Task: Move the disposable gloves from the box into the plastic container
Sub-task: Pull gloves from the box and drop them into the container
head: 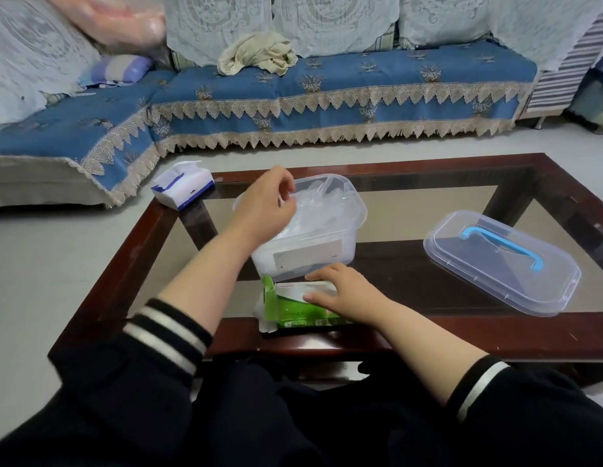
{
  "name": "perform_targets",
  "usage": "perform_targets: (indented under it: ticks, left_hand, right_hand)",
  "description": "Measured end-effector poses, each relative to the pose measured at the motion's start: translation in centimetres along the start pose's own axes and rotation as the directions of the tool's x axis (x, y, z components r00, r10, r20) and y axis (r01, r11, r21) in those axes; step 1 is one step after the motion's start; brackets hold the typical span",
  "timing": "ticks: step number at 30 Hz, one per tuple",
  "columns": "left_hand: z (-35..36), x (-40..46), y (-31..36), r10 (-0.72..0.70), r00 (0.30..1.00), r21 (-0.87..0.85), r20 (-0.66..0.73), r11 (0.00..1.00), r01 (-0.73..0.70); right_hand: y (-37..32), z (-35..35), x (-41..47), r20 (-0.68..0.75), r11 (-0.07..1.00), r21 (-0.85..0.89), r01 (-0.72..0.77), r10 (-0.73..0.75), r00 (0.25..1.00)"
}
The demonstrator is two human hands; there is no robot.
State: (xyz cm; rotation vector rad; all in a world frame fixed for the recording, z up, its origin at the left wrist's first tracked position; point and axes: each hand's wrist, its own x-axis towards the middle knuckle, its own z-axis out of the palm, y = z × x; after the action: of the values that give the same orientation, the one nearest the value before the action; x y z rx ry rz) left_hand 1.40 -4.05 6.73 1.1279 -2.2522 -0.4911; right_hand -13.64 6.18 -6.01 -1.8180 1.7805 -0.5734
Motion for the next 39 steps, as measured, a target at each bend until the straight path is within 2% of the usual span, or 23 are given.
perform_targets:
  ticks: [1,3,5,7,10,12,15,19,22,25,30,39]
  left_hand:
    - [0.5,-1.6,0.4,0.001,1.0,-0.107,0.027,0.994,0.002]
    - [1.8,-4.6,0.7,-0.05,0.979,-0.249,0.197,0.963,0.099]
    - [3.4,-7.0,-0.5,-0.121,0.912,-0.192,0.391,0.959,0.209]
    - [5.0,-8.8,-2.0,-0.175,0.861,-0.02,0.478,0.978,0.21]
    - [6.8,-10.4,-3.6,-0.192,0.875,0.175,0.444,0.977,0.125]
    - [7.5,-10.7,-4.0,-0.232,0.873,0.228,0.429,0.963,0.144]
    - [7.9,-10.6,-4.6,-0.294,0.847,0.188,0.444,0.954,0.233]
    - [8.1,-10.5,-5.2,-0.281,0.846,0.106,0.453,0.959,0.262]
    - [8.0,-10.5,-5.2,-0.278,0.856,0.128,0.435,0.961,0.247]
    - [7.8,-10.3,-4.9,-0.278,0.855,0.161,0.438,0.96,0.23]
    - [7.8,-10.0,-4.8,-0.274,0.847,0.117,0.455,0.962,0.248]
    - [7.8,-10.0,-5.2,-0.29,0.845,-0.011,0.45,0.944,0.329]
  right_hand:
    - [-0.1,0.1,0.1,-0.028,1.0,0.019,-0.006,0.007,1.0]
    - [0.0,0.3,0.4,-0.068,1.0,-0.017,-0.002,0.001,0.998]
    - [0.0,0.7,0.7,-0.099,0.997,-0.073,0.038,-0.045,0.994]
    - [-0.2,1.0,0.8,-0.121,0.991,-0.075,0.11,-0.119,0.986]
    - [-0.9,1.4,0.7,-0.1,0.98,-0.097,0.176,-0.185,0.978]
    - [-1.3,1.7,0.7,-0.102,0.982,-0.096,0.162,-0.172,0.98]
    - [-1.7,1.6,0.8,-0.111,0.985,-0.127,0.116,-0.13,0.985]
    - [-2.2,1.5,0.4,-0.121,0.973,-0.198,0.115,-0.141,0.983]
    - [-2.4,1.3,0.2,-0.176,0.991,-0.097,0.092,-0.108,0.978]
    - [-2.4,1.0,-0.1,-0.258,0.994,0.082,0.073,-0.049,0.965]
    - [-3.0,0.3,-0.5,-0.352,0.928,0.372,0.035,0.106,0.93]
    - [-3.4,-1.5,-0.6,-0.523,0.771,0.606,0.195,0.202,0.828]
